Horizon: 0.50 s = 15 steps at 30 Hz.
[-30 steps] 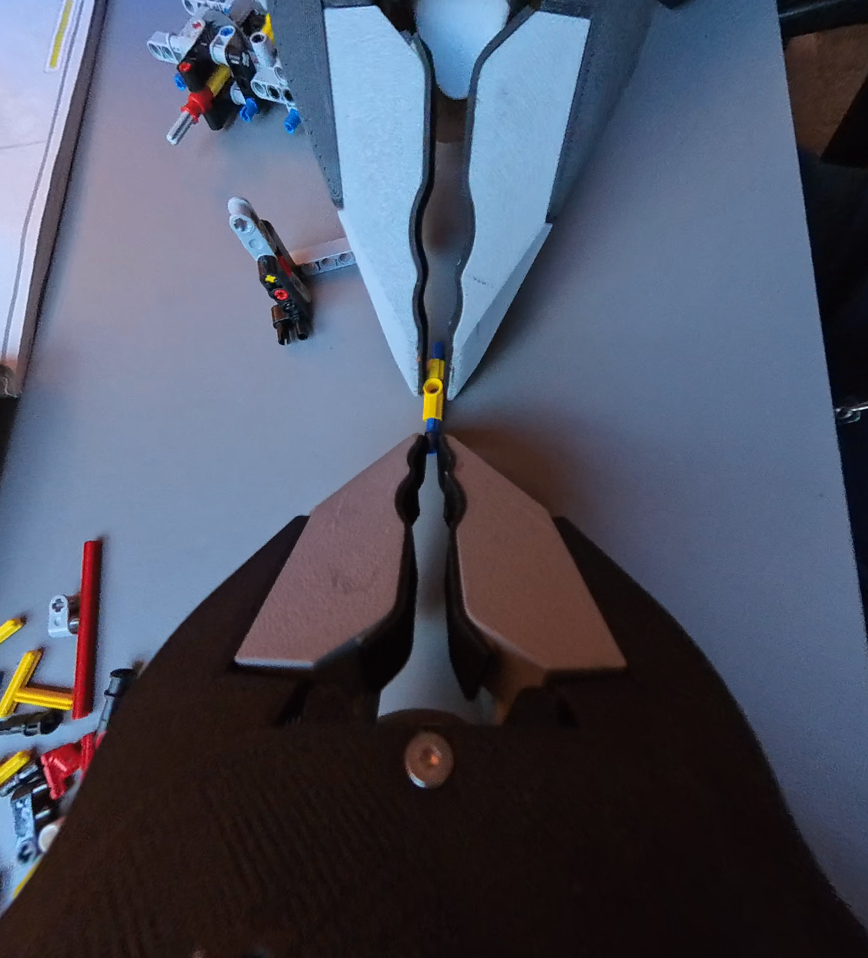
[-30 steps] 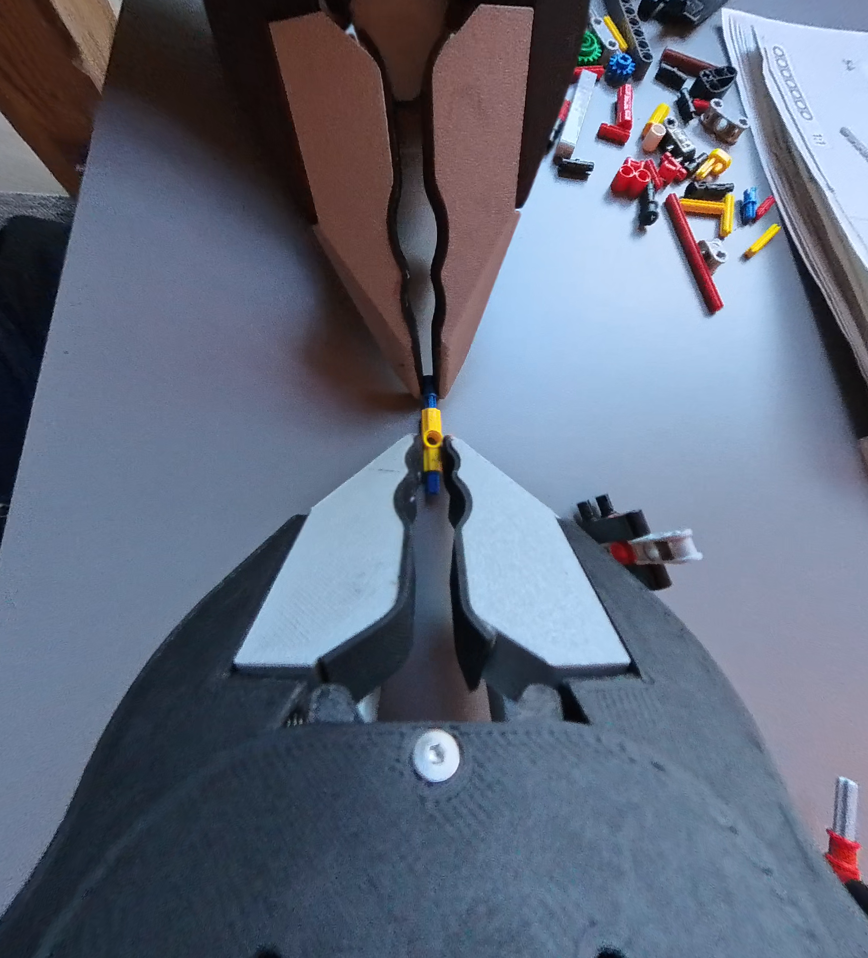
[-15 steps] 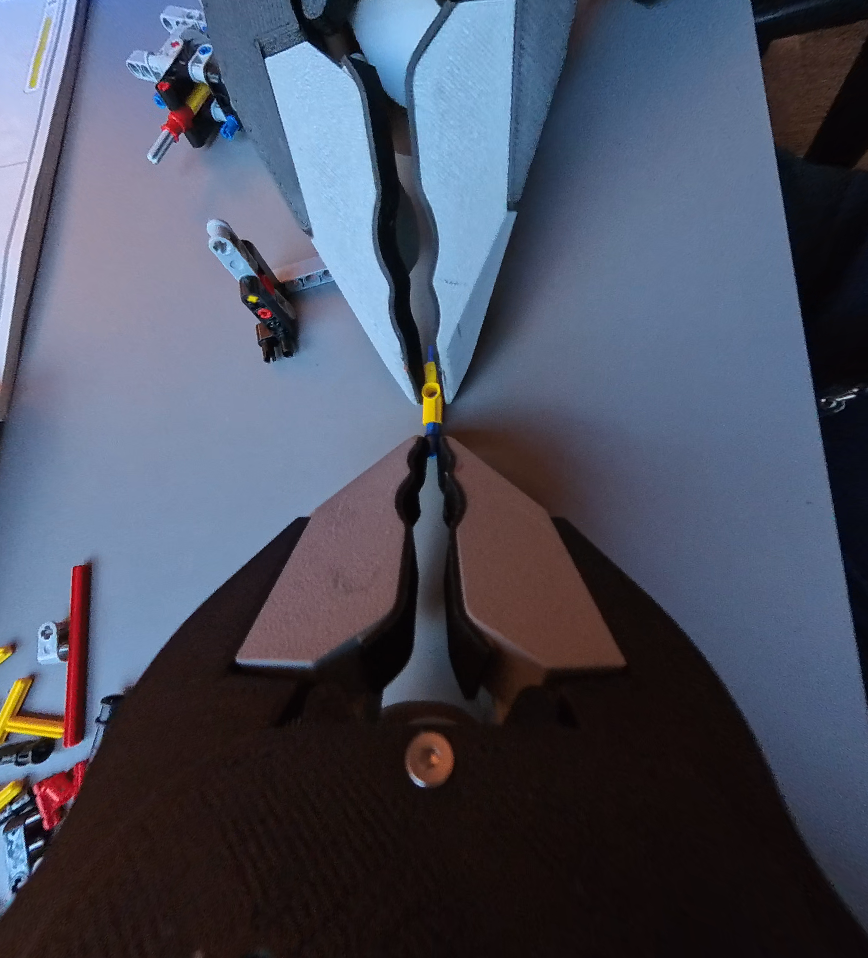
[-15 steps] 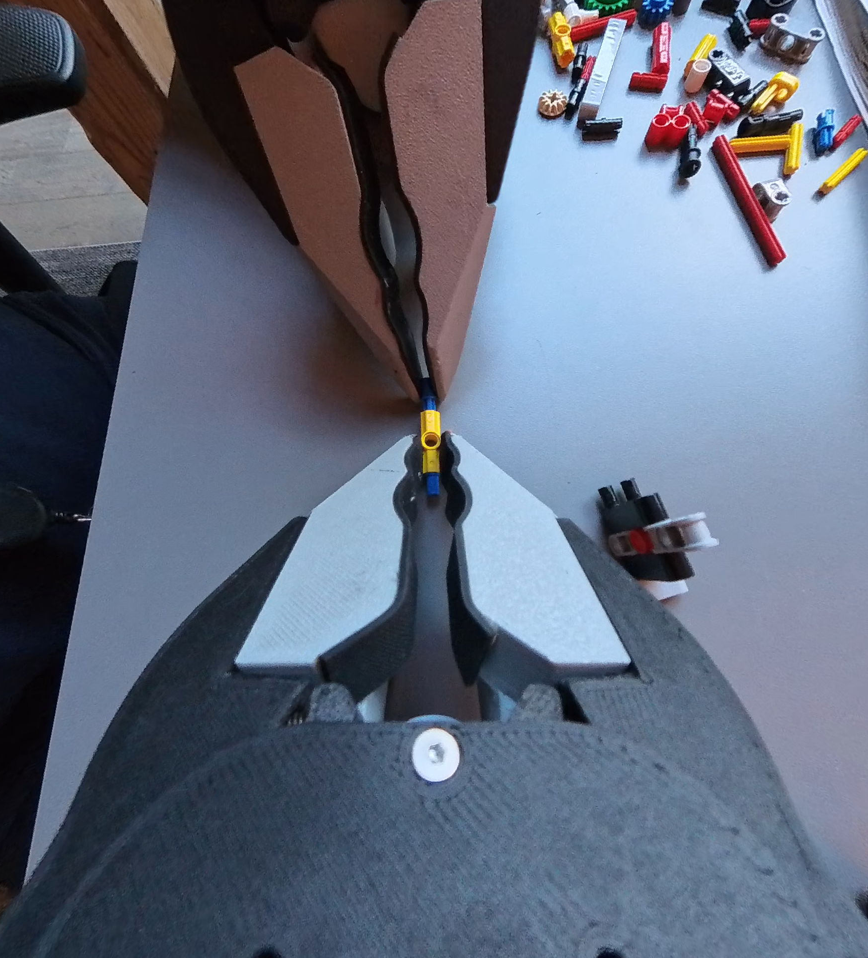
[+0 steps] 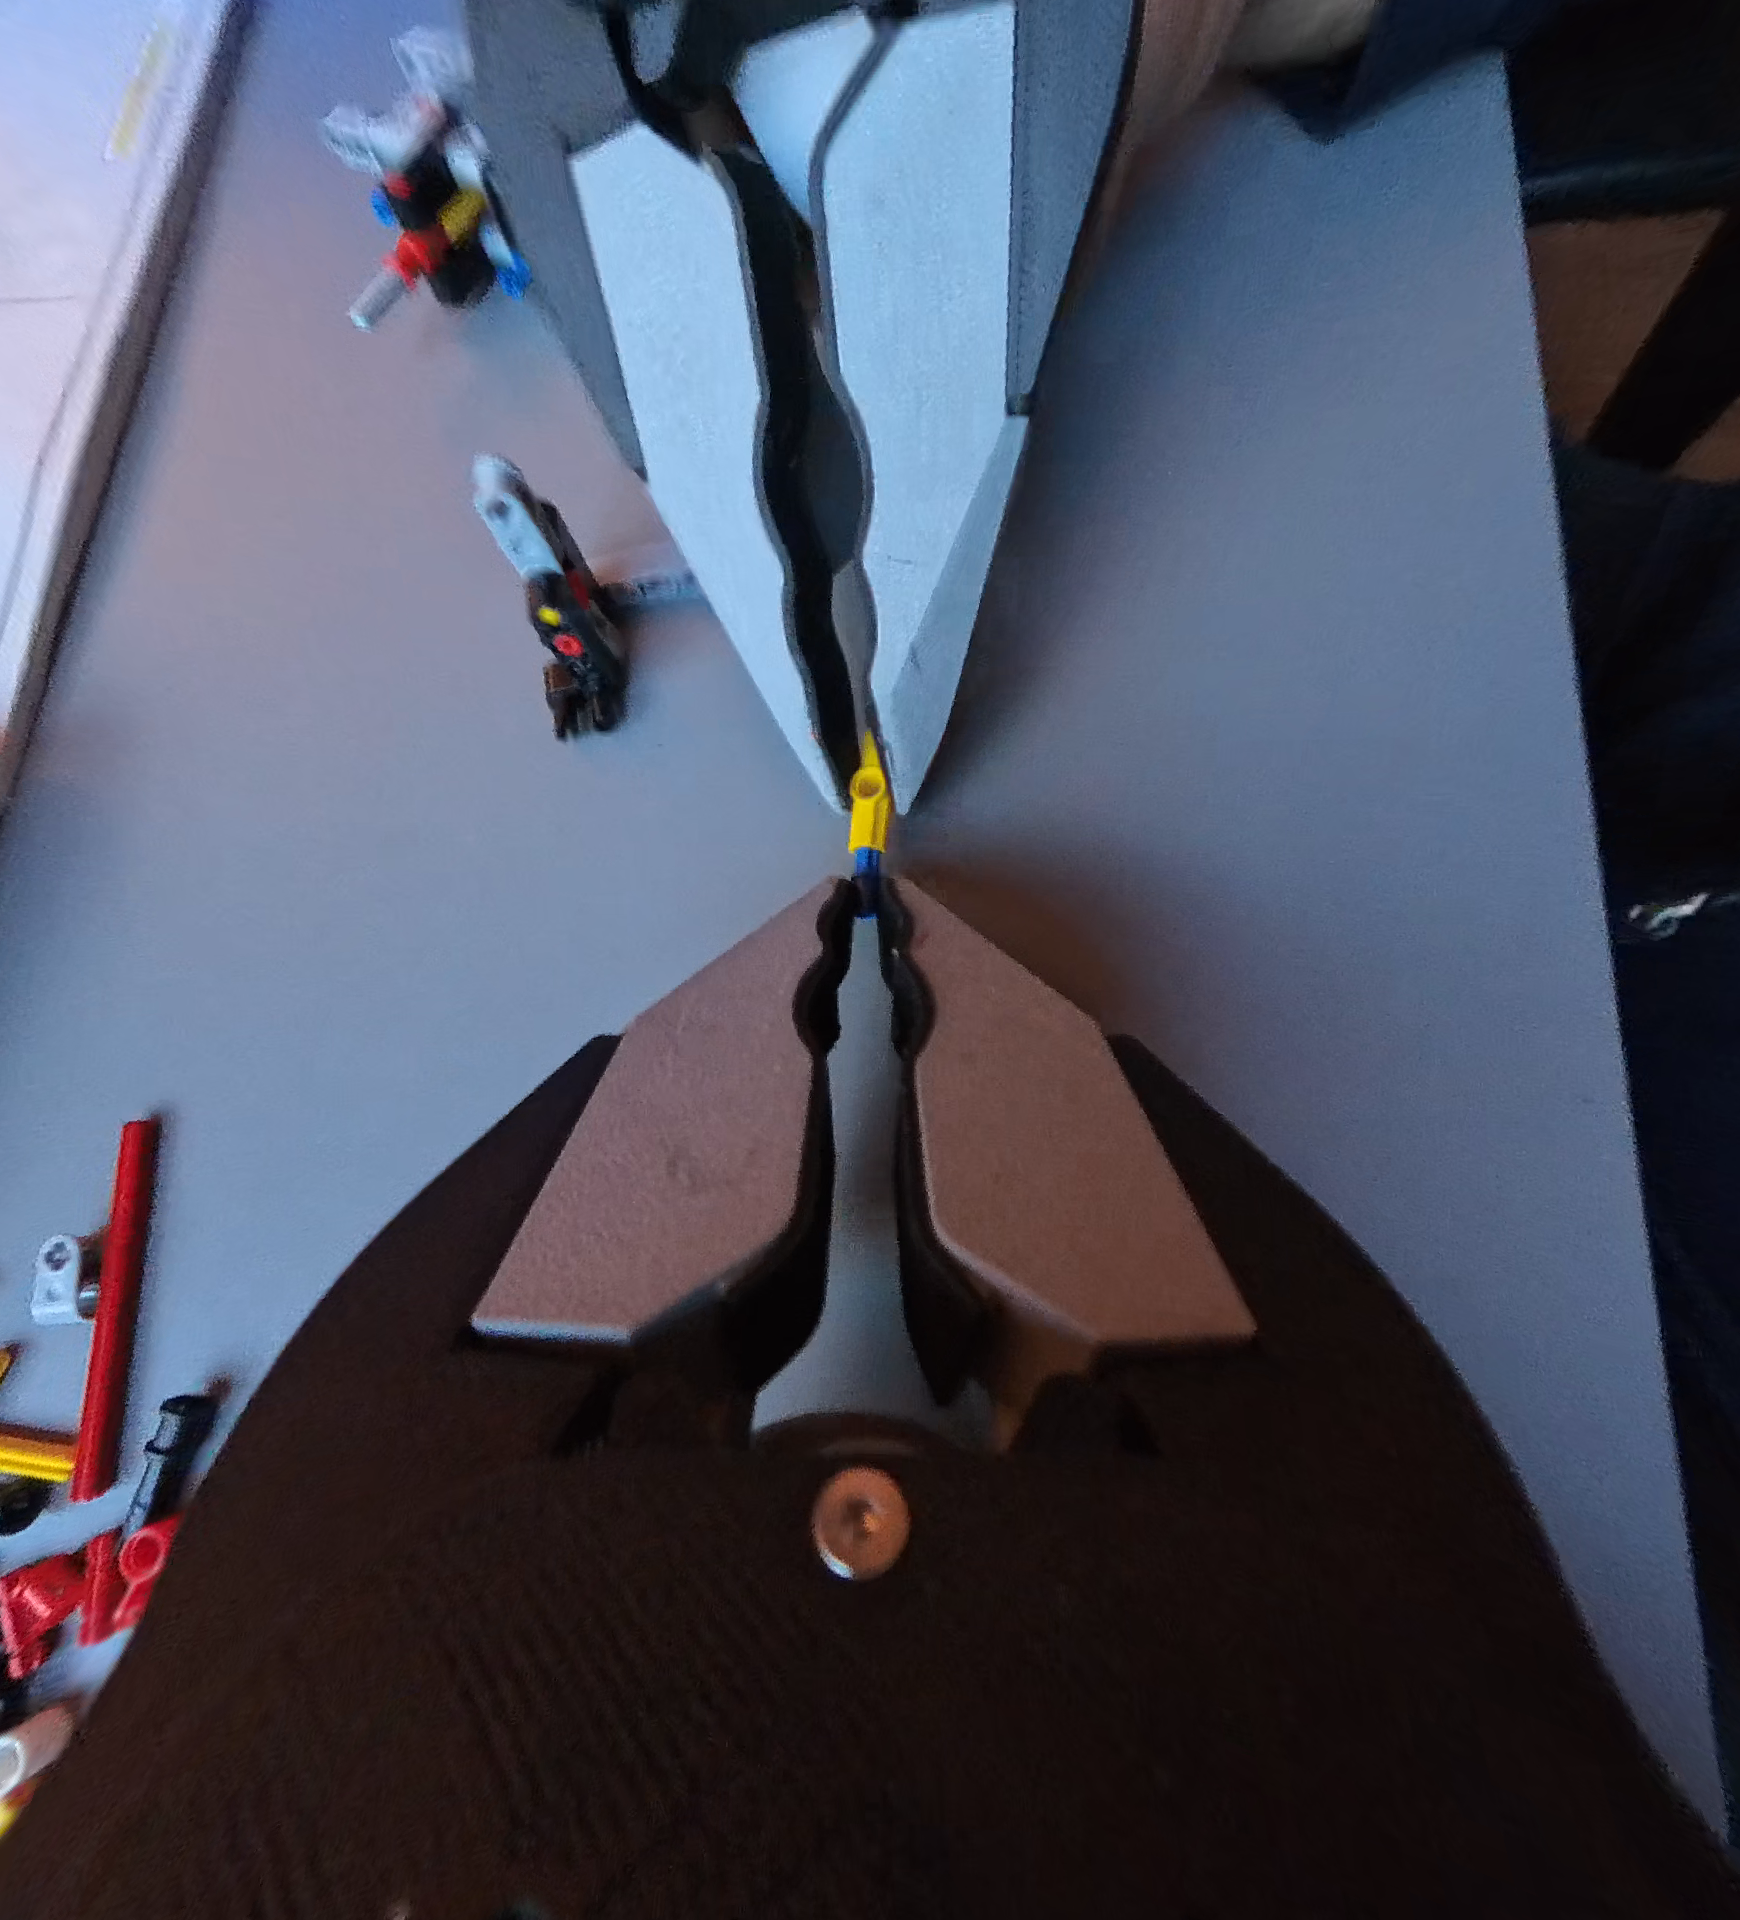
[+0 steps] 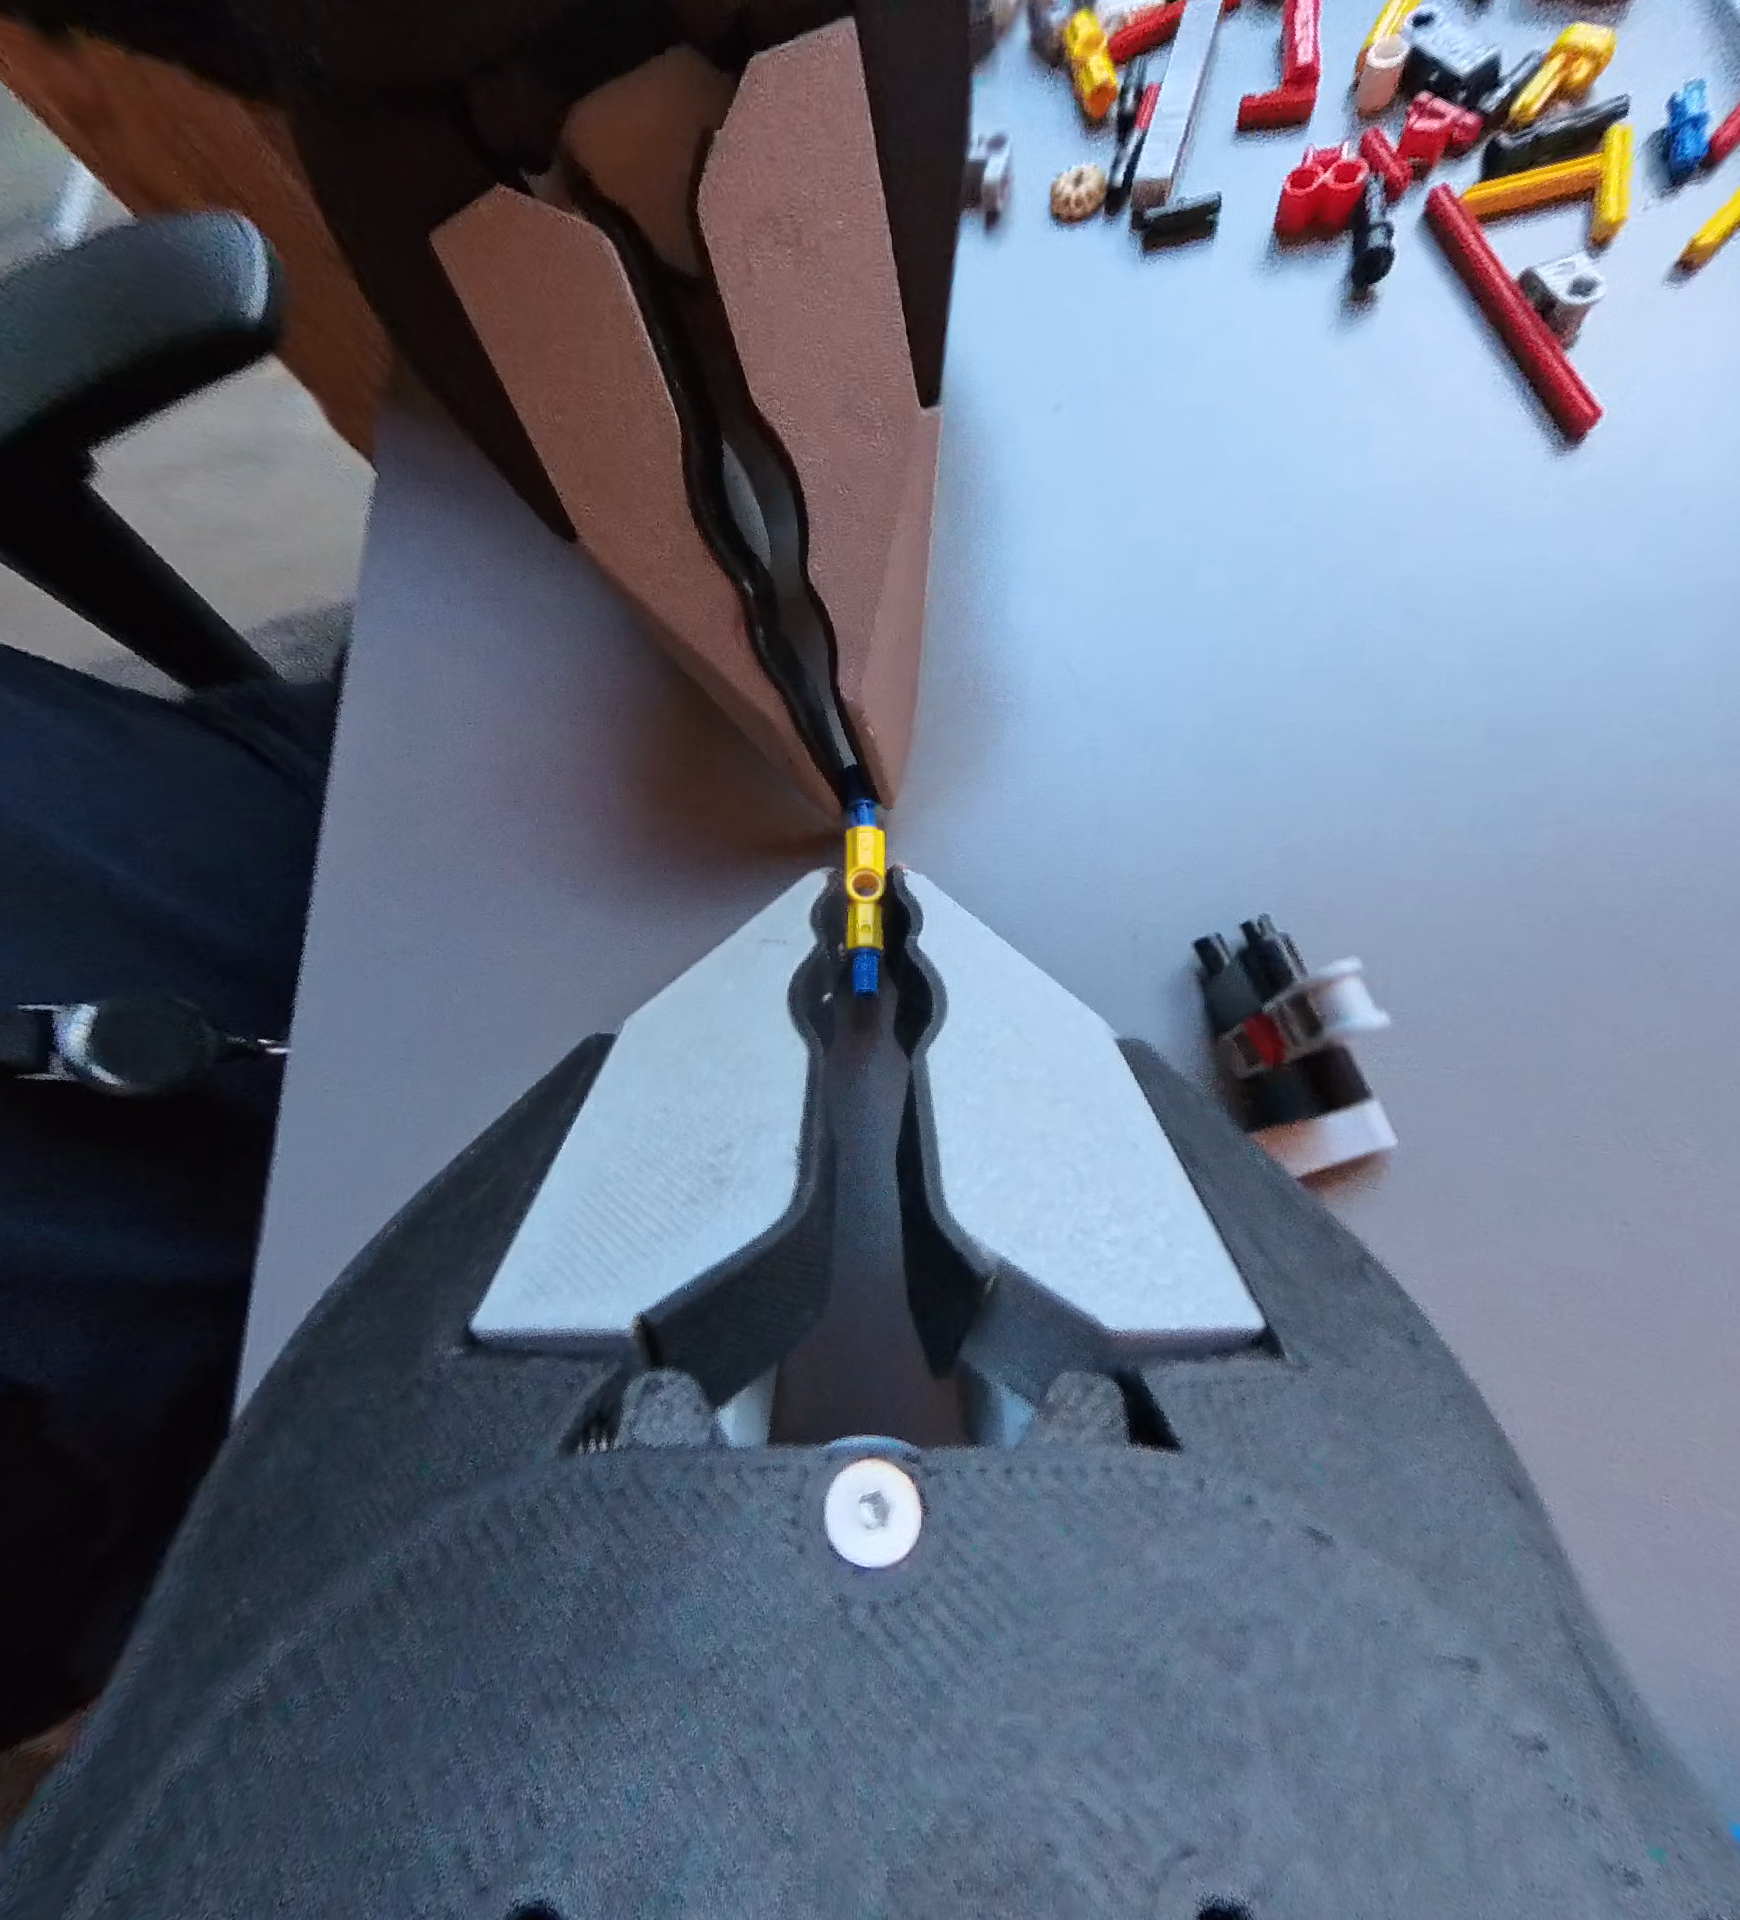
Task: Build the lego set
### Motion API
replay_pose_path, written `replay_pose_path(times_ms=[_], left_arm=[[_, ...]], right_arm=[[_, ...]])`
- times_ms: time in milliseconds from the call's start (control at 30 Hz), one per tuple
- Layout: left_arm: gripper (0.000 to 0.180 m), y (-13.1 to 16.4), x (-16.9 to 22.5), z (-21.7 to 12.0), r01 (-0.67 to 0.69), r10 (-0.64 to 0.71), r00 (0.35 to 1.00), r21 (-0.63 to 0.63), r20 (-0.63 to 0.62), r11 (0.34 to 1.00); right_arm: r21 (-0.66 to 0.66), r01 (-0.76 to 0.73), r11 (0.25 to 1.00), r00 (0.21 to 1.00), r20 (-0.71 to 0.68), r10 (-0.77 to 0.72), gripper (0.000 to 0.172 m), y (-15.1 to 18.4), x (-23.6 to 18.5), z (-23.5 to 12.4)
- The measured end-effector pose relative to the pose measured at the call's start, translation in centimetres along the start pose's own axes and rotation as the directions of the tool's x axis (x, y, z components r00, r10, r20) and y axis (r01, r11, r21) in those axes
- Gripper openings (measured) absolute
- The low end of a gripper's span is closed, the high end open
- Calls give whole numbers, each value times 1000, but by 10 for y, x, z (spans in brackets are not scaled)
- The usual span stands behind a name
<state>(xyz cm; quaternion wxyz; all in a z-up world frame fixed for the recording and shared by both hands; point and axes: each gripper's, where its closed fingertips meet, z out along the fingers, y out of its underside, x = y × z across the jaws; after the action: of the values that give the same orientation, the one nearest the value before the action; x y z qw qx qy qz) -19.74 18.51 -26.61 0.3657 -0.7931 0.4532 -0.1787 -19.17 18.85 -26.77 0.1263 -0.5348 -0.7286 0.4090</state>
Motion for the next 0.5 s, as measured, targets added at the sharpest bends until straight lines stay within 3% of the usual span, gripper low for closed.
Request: replay_pose_path(times_ms=[100,200,333,500], left_arm=[[8,-23,-2,-13,45,-46,999,165,3,985],[27,-33,-6,-27,34,-47,997,210,58,977],[22,-49,1,-44,26,-48,996,283,73,959],[11,-65,14,-51,70,-86,996,332,34,941]], right_arm=[[140,-69,988,995,79,58,4,-12,-4,-18],[283,-87,955,983,177,38,4,-26,-11,-40],[362,-59,930,967,251,-36,3,-34,-21,-52],[410,49,911,960,231,-155,3,-39,-31,-54]])
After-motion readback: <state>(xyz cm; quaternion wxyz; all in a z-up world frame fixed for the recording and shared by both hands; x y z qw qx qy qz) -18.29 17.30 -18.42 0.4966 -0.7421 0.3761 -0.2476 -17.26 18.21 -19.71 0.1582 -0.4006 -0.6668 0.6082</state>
